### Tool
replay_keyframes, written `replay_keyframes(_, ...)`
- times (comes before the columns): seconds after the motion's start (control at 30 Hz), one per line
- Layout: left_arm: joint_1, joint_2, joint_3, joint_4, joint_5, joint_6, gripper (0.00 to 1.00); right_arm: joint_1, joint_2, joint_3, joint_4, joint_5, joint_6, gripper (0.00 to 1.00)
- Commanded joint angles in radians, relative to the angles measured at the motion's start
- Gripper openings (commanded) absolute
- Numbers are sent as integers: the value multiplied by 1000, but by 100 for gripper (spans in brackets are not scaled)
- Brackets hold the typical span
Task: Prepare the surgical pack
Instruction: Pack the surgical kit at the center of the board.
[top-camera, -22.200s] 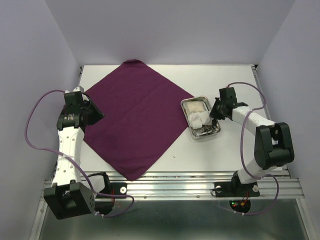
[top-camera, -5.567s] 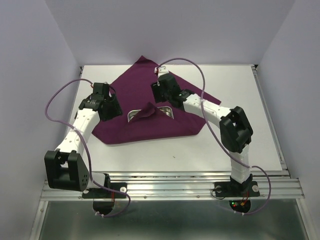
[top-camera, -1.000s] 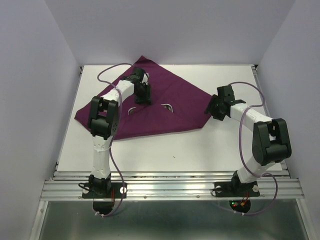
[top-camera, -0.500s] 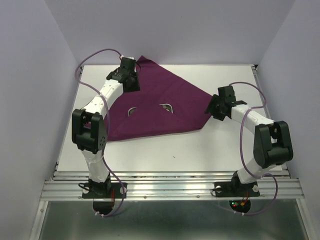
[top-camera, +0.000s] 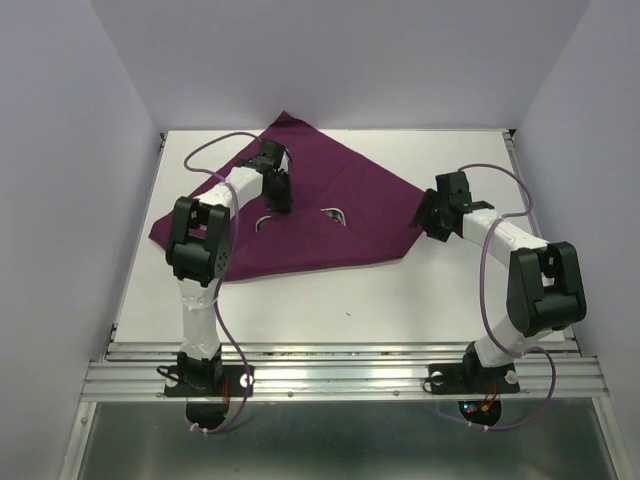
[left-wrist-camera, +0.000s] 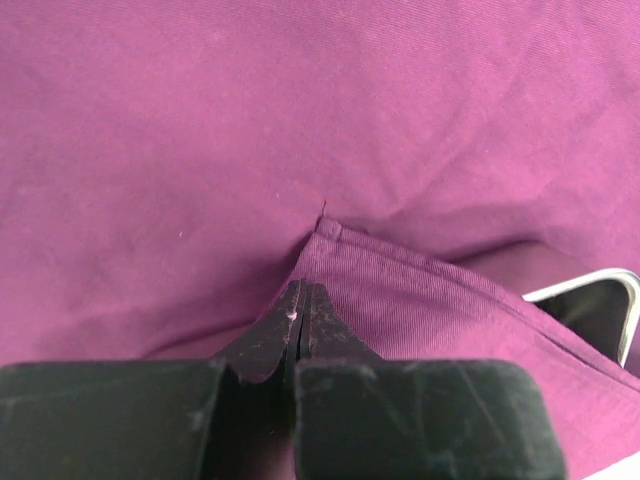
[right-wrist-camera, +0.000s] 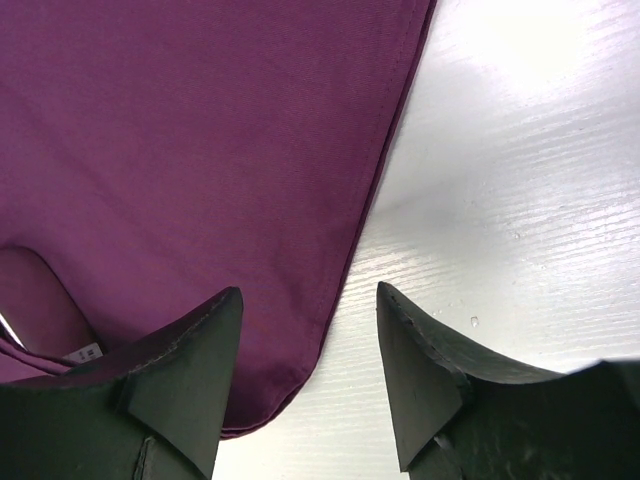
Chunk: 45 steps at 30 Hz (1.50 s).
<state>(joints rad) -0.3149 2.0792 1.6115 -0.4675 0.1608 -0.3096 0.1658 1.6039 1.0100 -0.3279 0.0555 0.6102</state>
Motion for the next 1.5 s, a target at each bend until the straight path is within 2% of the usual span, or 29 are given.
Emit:
replay_keyframes(0.0,-6,12,41,0,34,-10,1,3,-22,4,35,10,-1,62)
replay_keyframes(0.37,-13,67,33,-16,28,1,0,-6,50,53,36,-2,-3,65)
replay_keyframes(0.63,-16,93,45,-26,22,7,0,-6,50,47,47,-34,-18,61)
replay_keyframes(0.73,-16,96,45,-28,20,7,0,17,-14,23,55,-106,-12,55)
replay_keyframes(0.8,-16,97,45,-31,14,10,0,102,-85,-17,70,-96,2,53)
replay_keyframes(0.83,-16,99,44,-30,14,10,0,103,-120,-27,69,-76,11,50)
replay_keyframes(0.87,-16,99,44,-28,14,10,0,162,-175,-36,67,-39,19,36)
replay_keyframes(0.97,-16,114,51,-26,16,9,0,240,-202,-70,82,-46,80,6)
replay_keyframes(1.0,-16,119,53,-28,16,9,0,262,-193,-71,84,-48,89,3)
replay_keyframes(1.23,-16,124,47,-26,19,7,0,377,-39,-19,96,-29,131,1)
replay_keyframes(1.37,-16,120,45,-31,13,7,0,377,74,25,63,107,163,1)
replay_keyframes(1.47,-16,119,50,-33,19,9,0,377,180,61,61,139,151,1)
